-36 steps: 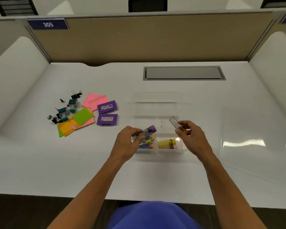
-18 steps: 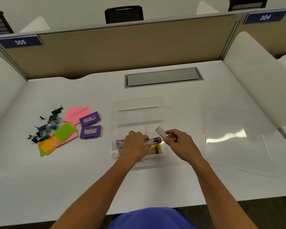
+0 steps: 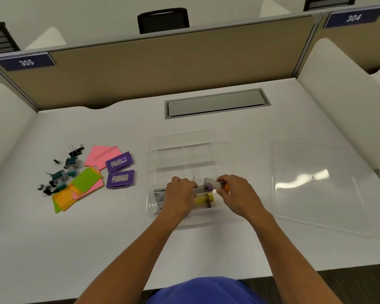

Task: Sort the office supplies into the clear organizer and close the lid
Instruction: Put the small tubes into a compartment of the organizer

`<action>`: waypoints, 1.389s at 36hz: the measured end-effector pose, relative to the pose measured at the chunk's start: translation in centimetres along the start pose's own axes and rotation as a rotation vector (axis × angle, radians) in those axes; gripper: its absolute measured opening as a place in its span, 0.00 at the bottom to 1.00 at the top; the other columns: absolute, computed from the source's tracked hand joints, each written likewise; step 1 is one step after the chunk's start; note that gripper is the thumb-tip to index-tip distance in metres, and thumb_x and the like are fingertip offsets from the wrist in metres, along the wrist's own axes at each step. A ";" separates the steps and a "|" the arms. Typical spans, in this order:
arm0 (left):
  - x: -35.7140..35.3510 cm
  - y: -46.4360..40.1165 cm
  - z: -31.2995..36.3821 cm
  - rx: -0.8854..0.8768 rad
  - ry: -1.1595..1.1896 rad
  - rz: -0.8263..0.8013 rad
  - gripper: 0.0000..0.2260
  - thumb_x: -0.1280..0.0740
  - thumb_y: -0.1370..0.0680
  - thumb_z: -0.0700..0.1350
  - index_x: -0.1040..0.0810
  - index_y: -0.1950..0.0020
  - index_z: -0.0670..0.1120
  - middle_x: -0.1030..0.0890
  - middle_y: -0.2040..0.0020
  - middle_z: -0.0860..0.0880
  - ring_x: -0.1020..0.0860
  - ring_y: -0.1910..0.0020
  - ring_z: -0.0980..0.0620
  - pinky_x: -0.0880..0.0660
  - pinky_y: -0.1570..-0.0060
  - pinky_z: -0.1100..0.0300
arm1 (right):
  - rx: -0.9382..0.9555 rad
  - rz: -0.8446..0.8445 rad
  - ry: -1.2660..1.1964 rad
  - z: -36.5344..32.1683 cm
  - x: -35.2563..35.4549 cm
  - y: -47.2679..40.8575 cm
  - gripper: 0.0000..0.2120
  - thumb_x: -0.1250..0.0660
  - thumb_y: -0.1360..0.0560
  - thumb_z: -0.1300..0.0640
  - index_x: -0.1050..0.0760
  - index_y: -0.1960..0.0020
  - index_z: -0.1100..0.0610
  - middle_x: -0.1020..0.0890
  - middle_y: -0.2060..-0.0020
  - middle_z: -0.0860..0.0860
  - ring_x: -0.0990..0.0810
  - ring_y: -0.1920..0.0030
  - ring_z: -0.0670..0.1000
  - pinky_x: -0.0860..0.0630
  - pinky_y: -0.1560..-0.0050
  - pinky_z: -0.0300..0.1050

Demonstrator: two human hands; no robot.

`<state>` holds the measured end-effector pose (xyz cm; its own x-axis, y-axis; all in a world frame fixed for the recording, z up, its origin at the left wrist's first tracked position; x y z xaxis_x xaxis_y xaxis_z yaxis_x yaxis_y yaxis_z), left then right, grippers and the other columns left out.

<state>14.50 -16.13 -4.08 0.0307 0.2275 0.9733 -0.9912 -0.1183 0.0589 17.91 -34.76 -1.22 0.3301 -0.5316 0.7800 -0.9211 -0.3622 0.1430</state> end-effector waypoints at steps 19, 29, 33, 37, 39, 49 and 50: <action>1.1 2.2 -3.1 0.104 0.335 0.163 0.09 0.31 0.23 0.49 0.19 0.43 0.50 0.18 0.46 0.53 0.26 0.45 0.52 0.30 0.45 0.60 | 0.122 -0.018 0.343 -1.3 -3.8 -1.7 0.16 0.35 0.24 0.59 0.24 0.39 0.46 0.18 0.48 0.47 0.22 0.49 0.51 0.33 0.48 0.48; 1.7 3.5 -5.4 0.115 0.362 0.181 0.10 0.32 0.22 0.50 0.19 0.43 0.49 0.18 0.45 0.51 0.26 0.44 0.50 0.32 0.47 0.60 | 0.101 0.028 0.401 -2.9 -4.6 -1.1 0.10 0.39 0.23 0.59 0.20 0.54 0.48 0.20 0.57 0.44 0.23 0.54 0.51 0.33 0.53 0.46; 1.9 4.1 -6.4 0.155 0.367 0.172 0.12 0.33 0.22 0.52 0.19 0.41 0.50 0.19 0.43 0.50 0.27 0.43 0.51 0.33 0.45 0.61 | 0.095 0.082 0.312 -3.7 -4.9 -0.8 0.11 0.38 0.21 0.55 0.19 0.44 0.49 0.18 0.45 0.46 0.23 0.47 0.53 0.30 0.46 0.48; 2.1 4.9 -7.4 0.190 0.384 0.176 0.13 0.33 0.22 0.53 0.20 0.40 0.50 0.19 0.42 0.50 0.26 0.43 0.51 0.34 0.45 0.63 | 0.095 0.083 0.236 -5.0 -5.0 -0.7 0.12 0.36 0.21 0.54 0.20 0.40 0.50 0.18 0.41 0.47 0.24 0.43 0.53 0.30 0.43 0.48; 2.3 5.4 -8.0 0.206 0.386 0.177 0.13 0.33 0.22 0.52 0.21 0.40 0.50 0.20 0.41 0.51 0.27 0.42 0.52 0.35 0.44 0.64 | 0.105 0.109 0.228 -5.8 -5.2 -0.7 0.11 0.35 0.22 0.53 0.20 0.41 0.50 0.19 0.39 0.48 0.26 0.41 0.53 0.30 0.41 0.49; 3.2 8.2 -12.4 0.260 0.380 0.254 0.12 0.32 0.22 0.51 0.20 0.40 0.50 0.20 0.39 0.51 0.27 0.39 0.52 0.31 0.39 0.60 | 0.209 0.170 0.092 -11.0 -7.1 0.0 0.12 0.29 0.24 0.53 0.19 0.41 0.51 0.27 0.30 0.52 0.35 0.29 0.56 0.30 0.33 0.57; 3.3 8.4 -12.8 0.267 0.377 0.260 0.12 0.32 0.22 0.51 0.20 0.40 0.50 0.20 0.39 0.52 0.27 0.39 0.52 0.30 0.38 0.59 | 0.214 0.159 0.088 -11.4 -7.3 0.0 0.12 0.29 0.25 0.53 0.19 0.41 0.51 0.27 0.30 0.52 0.35 0.29 0.56 0.30 0.32 0.57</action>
<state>4.59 -3.98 -3.26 -0.3085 0.4842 0.8188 -0.8914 -0.4476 -0.0712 13.16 -22.14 0.09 0.1573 -0.5294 0.8337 -0.8923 -0.4380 -0.1098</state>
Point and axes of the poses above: each hand's wrist, its own y-axis away from the middle knuckle, its own x-axis out of the back of the hand, z = x × y, the point moved 1 cm from there along -y, towards the middle knuckle
